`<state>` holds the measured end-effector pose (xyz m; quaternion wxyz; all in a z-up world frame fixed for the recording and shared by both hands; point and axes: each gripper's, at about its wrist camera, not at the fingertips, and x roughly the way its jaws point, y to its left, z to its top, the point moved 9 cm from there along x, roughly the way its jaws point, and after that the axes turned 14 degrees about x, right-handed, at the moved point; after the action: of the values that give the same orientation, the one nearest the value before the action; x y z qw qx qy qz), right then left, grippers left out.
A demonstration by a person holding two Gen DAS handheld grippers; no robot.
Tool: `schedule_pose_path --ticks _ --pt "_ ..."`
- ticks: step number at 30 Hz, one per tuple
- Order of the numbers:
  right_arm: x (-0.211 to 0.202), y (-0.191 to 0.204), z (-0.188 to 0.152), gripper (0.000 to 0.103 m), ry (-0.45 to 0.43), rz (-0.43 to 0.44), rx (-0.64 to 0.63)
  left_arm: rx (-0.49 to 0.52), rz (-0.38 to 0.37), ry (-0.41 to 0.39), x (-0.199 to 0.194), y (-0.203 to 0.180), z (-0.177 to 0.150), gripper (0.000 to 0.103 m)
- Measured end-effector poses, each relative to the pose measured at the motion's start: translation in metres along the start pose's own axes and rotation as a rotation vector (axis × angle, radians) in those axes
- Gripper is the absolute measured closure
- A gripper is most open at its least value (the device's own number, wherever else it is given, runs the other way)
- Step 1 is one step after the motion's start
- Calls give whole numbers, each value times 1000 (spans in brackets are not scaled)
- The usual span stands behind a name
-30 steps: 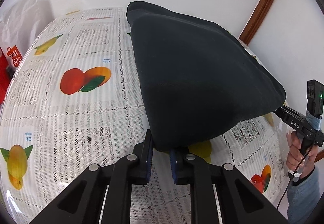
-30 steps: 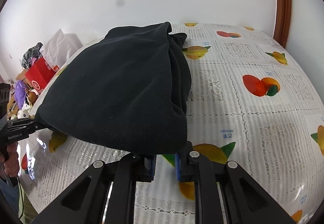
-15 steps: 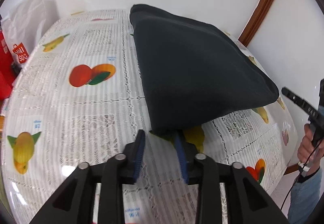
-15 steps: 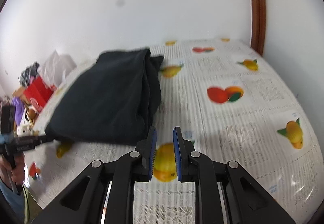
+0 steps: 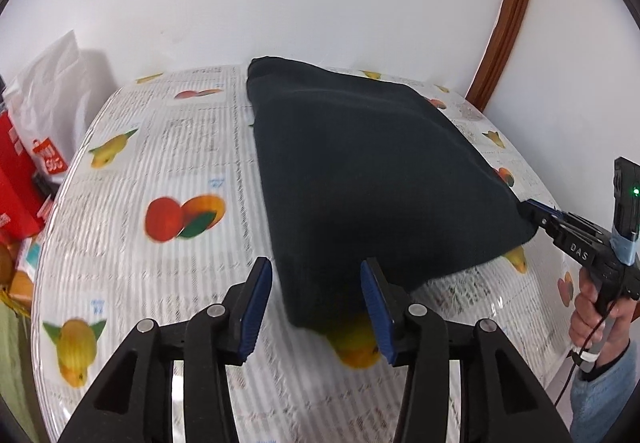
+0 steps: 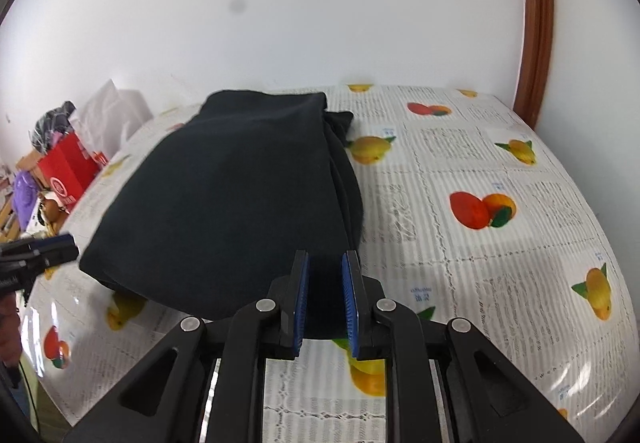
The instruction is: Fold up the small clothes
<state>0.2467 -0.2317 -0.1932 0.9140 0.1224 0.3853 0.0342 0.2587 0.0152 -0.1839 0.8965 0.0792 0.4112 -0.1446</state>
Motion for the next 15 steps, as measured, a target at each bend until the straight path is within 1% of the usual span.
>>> schedule_pose_path --ticks 4,6,7,8,12,15 --pt "0 -7 7 85 6 -3 9 13 -5 12 14 -5 3 58" --pt "1 -7 14 80 7 -1 30 18 -1 23 21 -6 -1 55" --pt "3 -6 17 77 9 6 41 25 6 23 23 -5 -3 54" --pt "5 -4 20 75 11 18 50 31 6 18 23 -5 -5 52" --pt "18 10 30 75 20 45 51 -12 -43 14 23 1 -5 50" --pt "36 21 40 75 22 49 36 -21 -37 9 21 8 0 50"
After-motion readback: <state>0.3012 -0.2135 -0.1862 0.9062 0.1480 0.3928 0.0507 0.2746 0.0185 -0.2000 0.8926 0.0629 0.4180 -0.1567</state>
